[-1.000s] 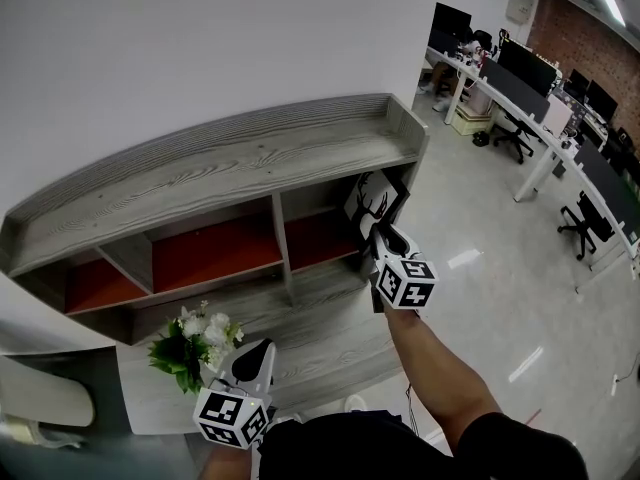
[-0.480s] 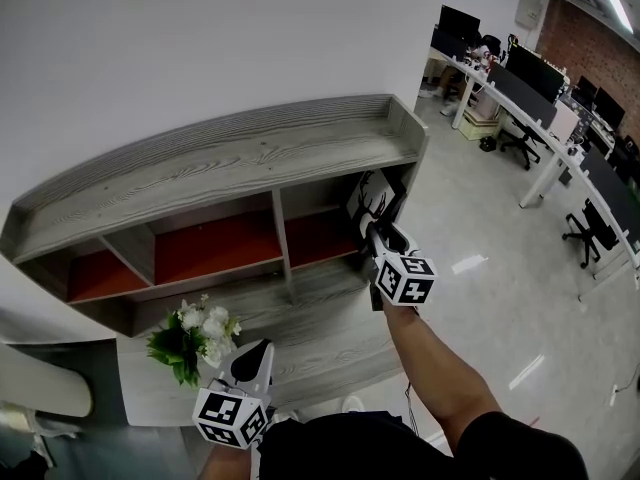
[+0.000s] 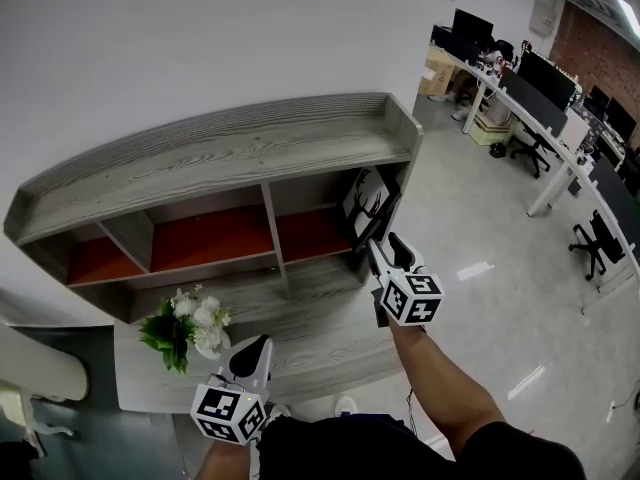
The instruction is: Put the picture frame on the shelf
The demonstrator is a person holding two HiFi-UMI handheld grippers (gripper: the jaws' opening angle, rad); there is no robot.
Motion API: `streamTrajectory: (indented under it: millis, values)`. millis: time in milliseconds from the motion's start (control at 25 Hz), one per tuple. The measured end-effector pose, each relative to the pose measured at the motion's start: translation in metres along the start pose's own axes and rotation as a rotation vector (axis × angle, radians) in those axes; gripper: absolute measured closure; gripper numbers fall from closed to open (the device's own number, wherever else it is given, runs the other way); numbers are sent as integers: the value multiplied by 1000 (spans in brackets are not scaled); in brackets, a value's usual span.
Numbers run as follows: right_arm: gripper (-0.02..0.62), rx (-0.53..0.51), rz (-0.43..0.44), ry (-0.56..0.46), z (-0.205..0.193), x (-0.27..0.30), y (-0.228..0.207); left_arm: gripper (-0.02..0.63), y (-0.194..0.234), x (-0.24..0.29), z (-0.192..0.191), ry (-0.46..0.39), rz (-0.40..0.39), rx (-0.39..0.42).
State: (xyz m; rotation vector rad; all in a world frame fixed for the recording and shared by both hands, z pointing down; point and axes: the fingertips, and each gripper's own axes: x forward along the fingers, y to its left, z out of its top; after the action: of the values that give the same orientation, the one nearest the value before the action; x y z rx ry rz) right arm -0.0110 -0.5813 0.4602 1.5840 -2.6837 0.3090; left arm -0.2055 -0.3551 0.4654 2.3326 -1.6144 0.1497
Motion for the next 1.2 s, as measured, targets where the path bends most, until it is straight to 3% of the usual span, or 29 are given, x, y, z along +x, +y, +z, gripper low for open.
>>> streamTrajectory:
  millis: [240,440,560,760,960,1200]
  values:
    - [365,-2,175,45,-19,-48,30,597,-23,-1,-2,-16,39,-6]
    - [508,-46,341,79,-43,-93,63,597,-44,-9,-12,-39,76,-25]
    - [571,-8,425,122,-60,-114,75,597,-57,-13,-25,-17,75,-28]
    - [580,50,501,175,-73,-144,88,597,-63,-25,-27,-6,78,-9]
    - [580,17,613,122,-53,-181,133,597,-65,-44,-14,-37,55,14]
    - [581,82,602,142,-65,-207,179,597,-63,-85,-32,-3,20,1]
